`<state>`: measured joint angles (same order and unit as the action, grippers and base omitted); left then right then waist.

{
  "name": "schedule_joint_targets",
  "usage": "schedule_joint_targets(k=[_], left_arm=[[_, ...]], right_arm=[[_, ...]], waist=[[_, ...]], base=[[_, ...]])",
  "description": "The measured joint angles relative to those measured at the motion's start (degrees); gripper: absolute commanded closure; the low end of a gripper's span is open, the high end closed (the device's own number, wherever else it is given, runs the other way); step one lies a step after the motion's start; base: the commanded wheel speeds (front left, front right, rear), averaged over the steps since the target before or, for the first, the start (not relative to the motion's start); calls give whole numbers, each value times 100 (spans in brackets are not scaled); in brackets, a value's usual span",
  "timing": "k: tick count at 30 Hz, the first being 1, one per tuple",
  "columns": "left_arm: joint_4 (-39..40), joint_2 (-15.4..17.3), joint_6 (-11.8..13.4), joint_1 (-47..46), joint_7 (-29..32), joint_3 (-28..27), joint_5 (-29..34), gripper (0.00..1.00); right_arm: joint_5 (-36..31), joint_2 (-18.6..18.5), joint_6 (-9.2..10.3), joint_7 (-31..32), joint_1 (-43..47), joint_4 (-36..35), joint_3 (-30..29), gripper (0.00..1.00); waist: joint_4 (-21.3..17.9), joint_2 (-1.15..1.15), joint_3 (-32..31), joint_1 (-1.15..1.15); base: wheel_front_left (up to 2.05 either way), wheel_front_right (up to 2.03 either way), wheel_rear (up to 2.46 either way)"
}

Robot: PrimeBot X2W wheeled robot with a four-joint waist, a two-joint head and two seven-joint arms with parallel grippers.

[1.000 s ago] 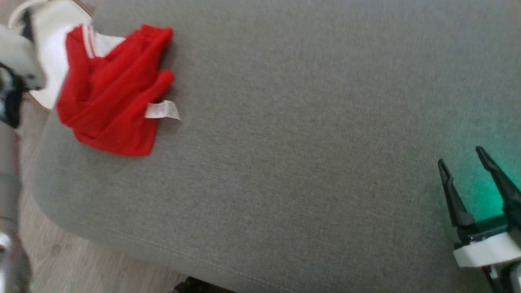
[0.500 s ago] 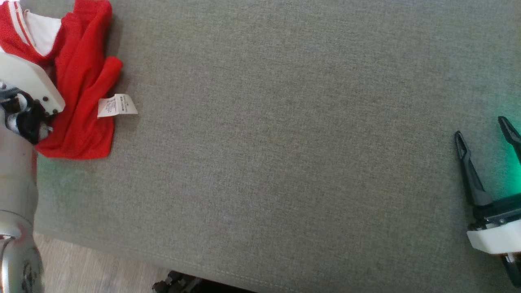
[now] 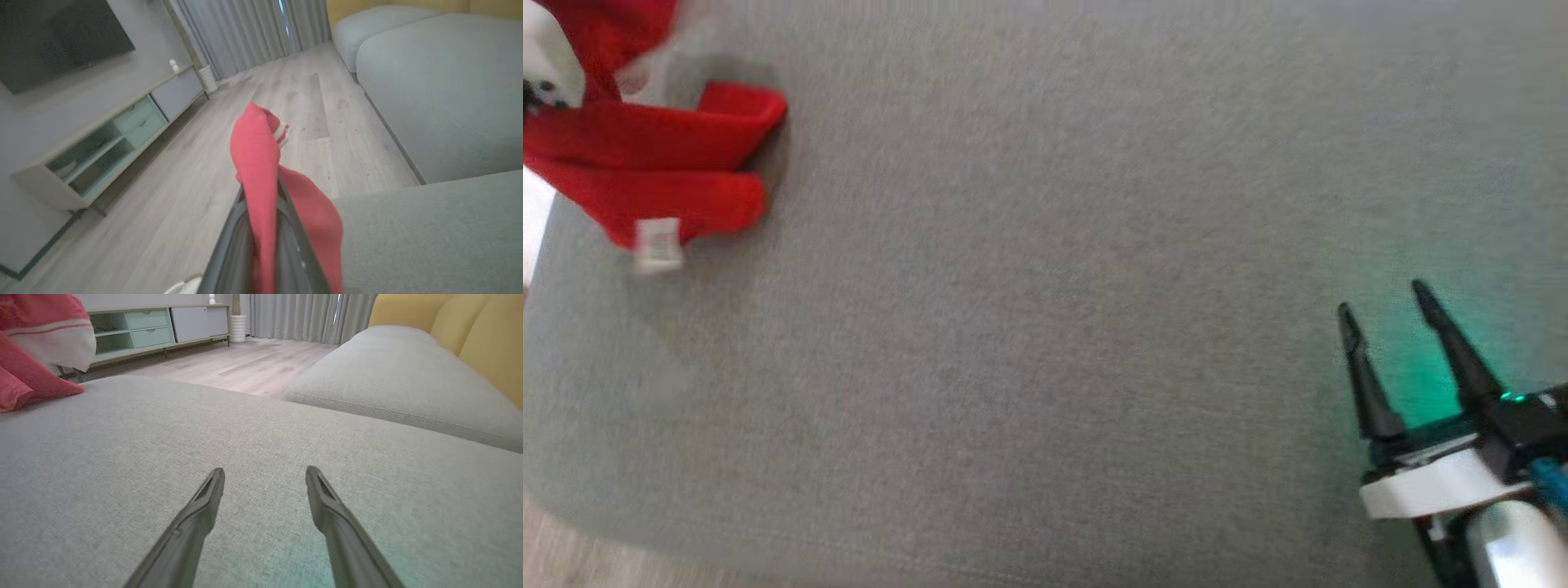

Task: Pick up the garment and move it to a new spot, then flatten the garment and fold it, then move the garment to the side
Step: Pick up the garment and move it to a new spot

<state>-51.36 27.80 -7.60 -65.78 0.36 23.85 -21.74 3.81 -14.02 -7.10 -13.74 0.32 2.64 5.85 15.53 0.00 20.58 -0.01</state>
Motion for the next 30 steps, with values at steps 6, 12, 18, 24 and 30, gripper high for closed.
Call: schedule_joint_targets(k=[6, 12, 18, 24, 30], left_arm=[[868, 490, 0, -193, -118, 1131, -437, 100], [1627, 631, 0, -206, 9, 2111, -934, 100], [2037, 535, 0, -194, -69, 2666, -1218, 100], [2185, 42, 24, 248, -666, 2994, -1354, 100], [2018, -563, 464, 1720, -1345, 3534, -1092, 100]], right_arm=[[145, 433, 0, -49, 5, 291, 111, 0], [322, 695, 0, -58, 39, 221, 135, 0], [335, 769, 0, -63, 54, 146, 145, 0], [378, 864, 0, -63, 172, 59, 141, 0], [426, 984, 0, -64, 156, 13, 157, 0]], waist=[[-560, 0, -654, 0], [-1365, 0, -1111, 0], [-2050, 0, -1345, 0], [-2710, 0, -1425, 0], [-2982, 0, -1131, 3]], base=[[0, 0, 0], [0, 0, 0], [0, 0, 0], [0, 0, 0], [0, 0, 0]])
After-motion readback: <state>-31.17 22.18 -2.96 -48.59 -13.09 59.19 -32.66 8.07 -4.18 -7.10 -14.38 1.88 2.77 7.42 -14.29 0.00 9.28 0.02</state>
